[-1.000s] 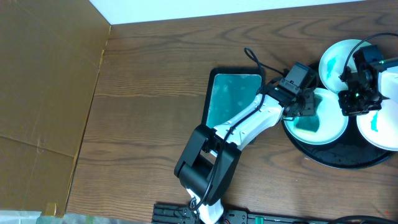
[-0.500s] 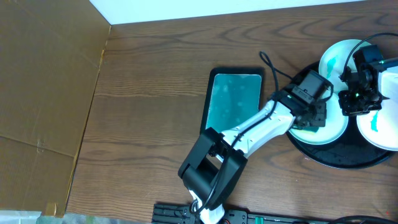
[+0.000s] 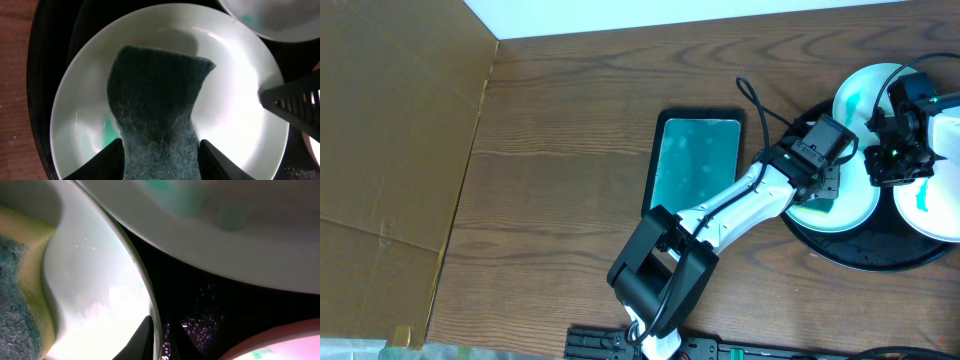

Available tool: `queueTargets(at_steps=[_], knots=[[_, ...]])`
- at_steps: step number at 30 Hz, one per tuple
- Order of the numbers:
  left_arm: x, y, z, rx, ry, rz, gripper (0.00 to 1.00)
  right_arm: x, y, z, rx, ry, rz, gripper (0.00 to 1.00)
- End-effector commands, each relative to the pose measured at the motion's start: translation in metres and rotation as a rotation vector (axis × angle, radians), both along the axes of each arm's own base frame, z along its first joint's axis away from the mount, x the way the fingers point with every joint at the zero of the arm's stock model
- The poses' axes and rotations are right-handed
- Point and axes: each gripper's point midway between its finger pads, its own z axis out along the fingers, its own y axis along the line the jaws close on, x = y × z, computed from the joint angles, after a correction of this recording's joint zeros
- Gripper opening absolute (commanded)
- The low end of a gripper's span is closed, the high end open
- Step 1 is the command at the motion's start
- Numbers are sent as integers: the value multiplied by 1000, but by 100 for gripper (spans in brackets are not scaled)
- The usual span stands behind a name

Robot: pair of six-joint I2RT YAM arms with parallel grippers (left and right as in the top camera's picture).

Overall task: Clean dirty plates on tray and stack at the side
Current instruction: 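Scrub the plate surface with the sponge using the left gripper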

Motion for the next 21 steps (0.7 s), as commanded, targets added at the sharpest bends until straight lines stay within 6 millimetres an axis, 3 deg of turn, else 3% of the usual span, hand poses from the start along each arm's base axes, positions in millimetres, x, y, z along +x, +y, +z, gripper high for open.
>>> queueTargets(at_steps=[1, 16, 21], knots=[[1, 6, -15, 36, 6, 7, 48, 0, -1, -1, -2, 6, -7, 10], [-6, 2, -36, 51, 49, -13, 39, -1, -1, -1, -3, 8, -5, 10], [-7, 3, -41, 58, 58, -13, 26, -1, -1, -1, -3, 8, -4, 10]])
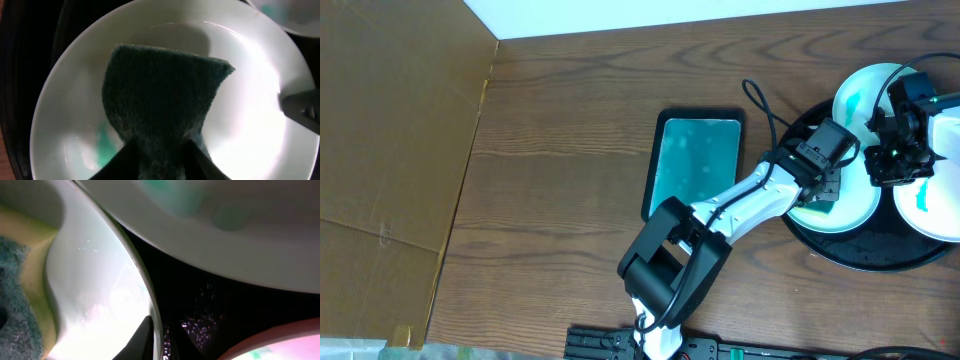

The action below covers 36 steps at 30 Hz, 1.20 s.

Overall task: Clean dirty plates on tray and stack at the side
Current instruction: 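Scrub the plate surface with the sponge using the left gripper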

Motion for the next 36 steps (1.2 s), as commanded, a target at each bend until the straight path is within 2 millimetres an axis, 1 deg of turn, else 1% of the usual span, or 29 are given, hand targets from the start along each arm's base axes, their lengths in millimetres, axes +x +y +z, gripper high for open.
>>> queueTargets(at_steps=[1, 3, 4, 6, 10, 13, 16, 18, 21, 23, 24, 26, 29, 31, 33, 36], knots=[[-7, 5, -18, 38, 33, -9, 24, -1, 0, -1, -1, 7, -2, 10], [-7, 5, -18, 38, 32, -9, 22, -1, 0, -1, 0, 8, -1, 10], [-7, 5, -18, 38, 33, -9, 19, -1, 0, -1, -1, 8, -2, 10], [-7, 5, -18, 39, 33, -10, 7, -1, 0, -1, 0, 7, -2, 10], [-6, 7, -18, 47, 27, -5, 7, -1, 0, -1, -1, 8, -2, 9], [3, 25, -17, 130, -21, 38, 7, -1, 0, -1, -1, 8, -2, 9], [15, 57, -14, 258, -78, 103, 7, -1, 0, -1, -1, 7, -2, 10], [21, 73, -12, 309, -96, 137, 7, 0, -1, -1, -3, 5, -2, 9], [28, 86, -11, 318, -97, 170, 7, 0, -4, -2, -20, 1, -3, 9], [35, 90, -5, 306, -109, 192, 7, 0, -4, -2, -23, 1, -3, 9], [37, 90, -1, 300, -116, 196, 7, 0, -4, -2, -22, 1, -3, 8], [42, 89, 11, 278, -141, 206, 7, 0, -4, -2, -23, 1, -3, 6], [49, 83, 38, 221, -202, 219, 7, 0, -4, -2, -23, 2, -3, 5], [51, 76, 54, 161, -221, 212, 7, 0, -4, -2, -23, 2, -3, 4], [47, 63, 61, 87, -204, 185, 7, 0, -4, -2, -22, 2, -3, 4], [36, 38, 57, -46, -119, 148, 7, 0, -4, -2, -22, 2, -3, 5]])
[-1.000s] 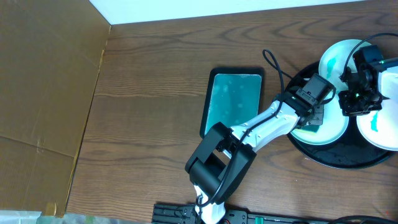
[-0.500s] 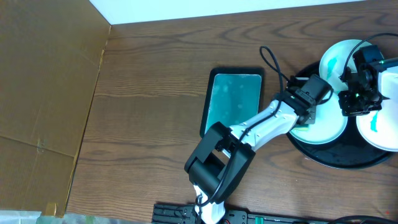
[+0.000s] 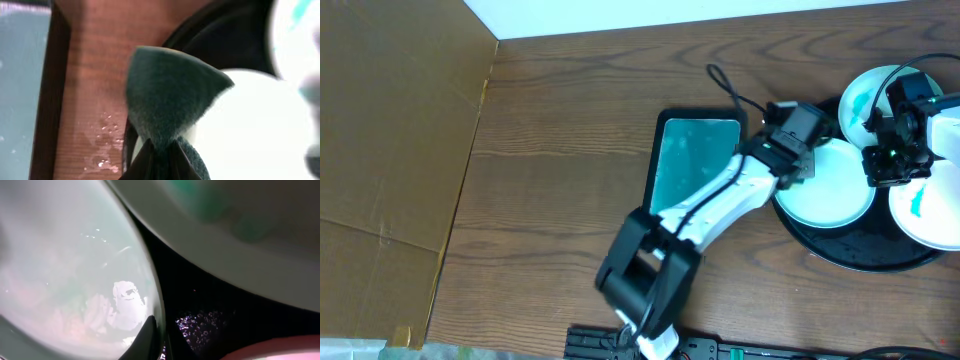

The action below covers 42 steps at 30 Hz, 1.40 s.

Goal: Clean dirty plates on tray and stack at the side

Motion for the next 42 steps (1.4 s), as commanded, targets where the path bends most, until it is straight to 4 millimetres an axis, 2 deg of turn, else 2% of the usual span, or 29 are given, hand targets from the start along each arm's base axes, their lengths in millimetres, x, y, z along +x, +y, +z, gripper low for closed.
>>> queueTargets(at_steps=[1, 9, 13, 16, 20, 23, 25, 27, 35, 39, 42], knots=[[-8, -23, 5, -145, 61, -25, 7, 2, -8, -3, -42, -4, -7, 5], [-23, -66, -32, -307, 202, -113, 7, 2, -8, -3, -42, -7, -7, 7], [-26, -65, -52, -275, 234, -137, 7, 2, -8, -3, -42, -7, -7, 7], [-24, -50, -65, -177, 220, -145, 7, 2, -9, -3, -42, -7, -8, 6], [-10, 4, -69, 89, 134, -14, 7, 2, -9, -3, -43, -7, -8, 2], [-4, 34, -55, 218, 79, 53, 7, 2, -9, -3, -43, -7, -7, 1], [1, 46, -42, 252, 42, 82, 7, 2, -8, -3, -42, -7, -5, 1], [4, 47, -25, 228, 9, 95, 7, 2, -6, -3, -41, -8, -1, 1], [4, 19, 55, -45, -95, 37, 7, 10, -3, 17, -27, -66, 0, 1], [7, 36, 93, -93, -166, 75, 7, 18, 6, 41, -12, -143, 48, 1], [10, 65, 112, -105, -195, 141, 7, 27, 9, 62, -45, -225, 81, 1]])
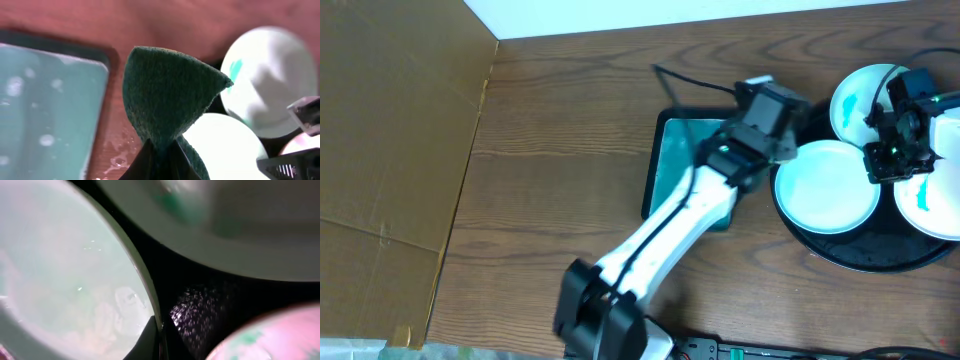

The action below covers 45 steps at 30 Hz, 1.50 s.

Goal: Clean dirty plates on tray and stack at the side

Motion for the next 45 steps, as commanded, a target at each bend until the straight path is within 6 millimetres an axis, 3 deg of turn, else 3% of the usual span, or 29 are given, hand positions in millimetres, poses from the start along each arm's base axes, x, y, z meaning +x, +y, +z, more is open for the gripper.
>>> queueTargets(at_steps=[1, 7, 12, 16, 20, 28, 34, 45], knots=[[6, 36, 17, -6, -25, 82, 7, 23, 6, 46, -55, -173, 54, 1], [6, 108, 7, 33, 58, 246, 7, 36, -10, 86, -322, -363, 78, 1], [-4, 152, -4, 60, 137, 349, 7, 40, -23, 115, -537, -484, 71, 1], [-10, 175, -9, 68, 170, 408, 7, 41, -31, 144, -738, -591, 90, 1], [-11, 193, -12, 87, 175, 456, 7, 45, -21, 171, -918, -691, 203, 1], [-17, 209, -19, 129, 187, 502, 7, 41, 28, 206, -1126, -817, 473, 1], [-24, 214, -27, 157, 212, 515, 7, 42, 44, 236, -1238, -906, 467, 1], [-25, 215, -27, 158, 215, 516, 7, 47, 53, 234, -1175, -939, 470, 1]])
